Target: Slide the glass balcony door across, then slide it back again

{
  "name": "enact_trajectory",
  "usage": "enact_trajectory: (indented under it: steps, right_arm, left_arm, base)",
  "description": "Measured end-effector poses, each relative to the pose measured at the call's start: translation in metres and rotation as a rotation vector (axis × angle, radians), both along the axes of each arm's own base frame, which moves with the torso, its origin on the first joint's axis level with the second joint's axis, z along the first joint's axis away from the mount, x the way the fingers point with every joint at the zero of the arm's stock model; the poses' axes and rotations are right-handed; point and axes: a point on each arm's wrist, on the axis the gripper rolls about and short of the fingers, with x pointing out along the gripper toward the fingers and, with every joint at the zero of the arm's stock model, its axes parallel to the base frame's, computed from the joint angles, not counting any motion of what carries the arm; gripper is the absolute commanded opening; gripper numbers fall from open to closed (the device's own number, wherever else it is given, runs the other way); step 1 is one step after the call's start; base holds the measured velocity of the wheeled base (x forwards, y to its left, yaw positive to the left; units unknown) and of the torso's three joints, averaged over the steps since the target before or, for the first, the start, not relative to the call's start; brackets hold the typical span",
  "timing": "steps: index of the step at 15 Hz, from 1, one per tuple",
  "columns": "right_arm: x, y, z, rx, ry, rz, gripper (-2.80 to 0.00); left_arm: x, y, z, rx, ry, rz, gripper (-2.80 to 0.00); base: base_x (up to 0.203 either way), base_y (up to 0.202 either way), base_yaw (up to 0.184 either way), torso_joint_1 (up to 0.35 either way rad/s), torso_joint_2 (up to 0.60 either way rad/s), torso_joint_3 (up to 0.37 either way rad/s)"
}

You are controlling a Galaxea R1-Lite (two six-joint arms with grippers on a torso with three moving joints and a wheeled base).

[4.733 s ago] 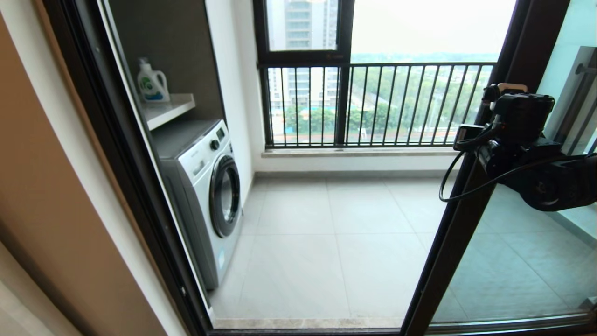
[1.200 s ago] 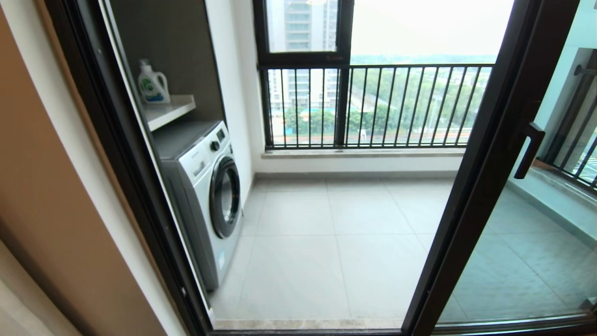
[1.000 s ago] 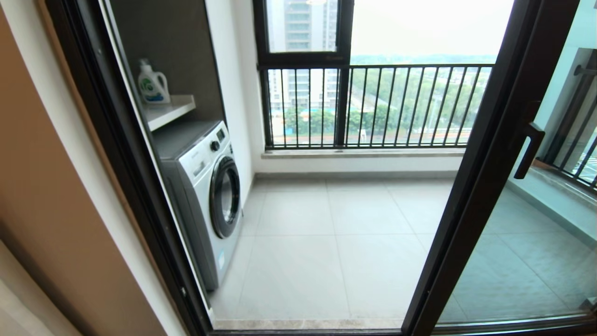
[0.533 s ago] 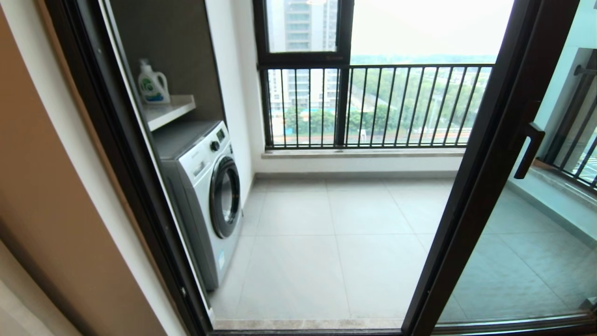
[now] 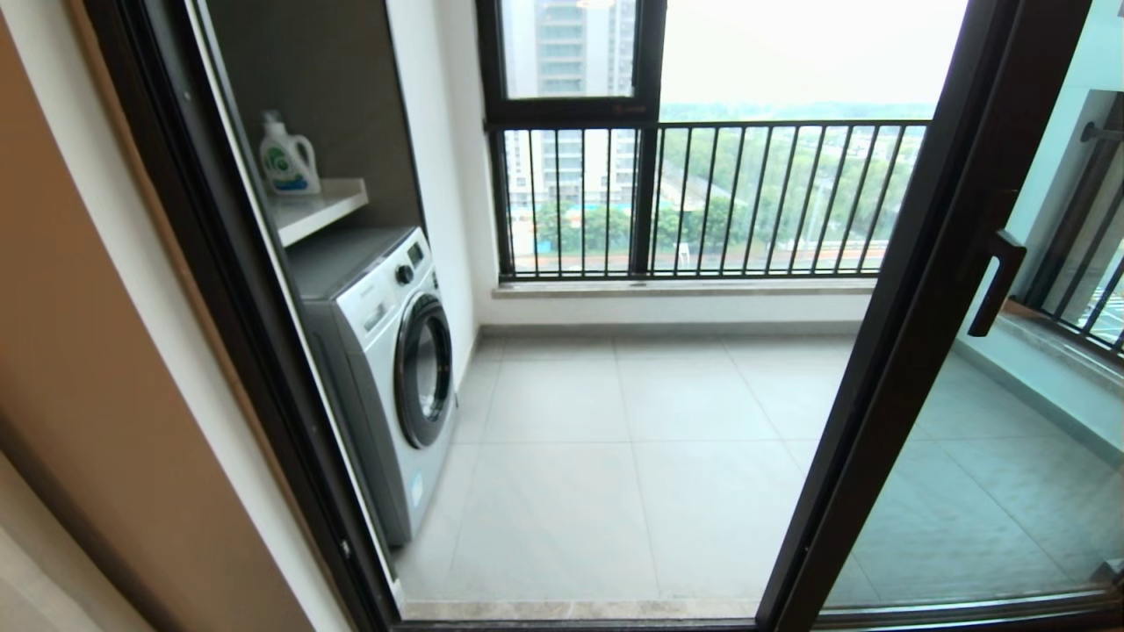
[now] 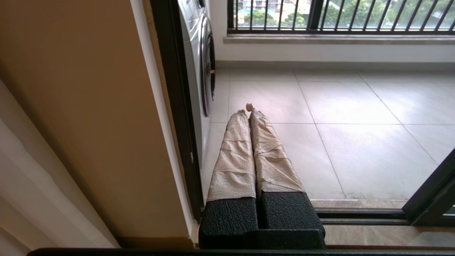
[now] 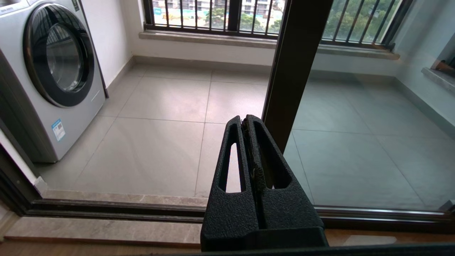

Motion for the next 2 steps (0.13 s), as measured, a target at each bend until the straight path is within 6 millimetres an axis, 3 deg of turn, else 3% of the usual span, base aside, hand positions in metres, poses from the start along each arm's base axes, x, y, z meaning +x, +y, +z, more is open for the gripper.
enact_trajectory:
  steps: [2]
  right_arm:
    - [0.0, 0.0, 0.0, 0.009, 0.0, 0.0, -2.8]
  left_arm:
    - [0.0, 0.0, 0.0, 0.0, 0.0, 0.0, -2.8]
  base:
    - [0.0, 0.0, 0.0, 0.0, 0.0, 0.0]
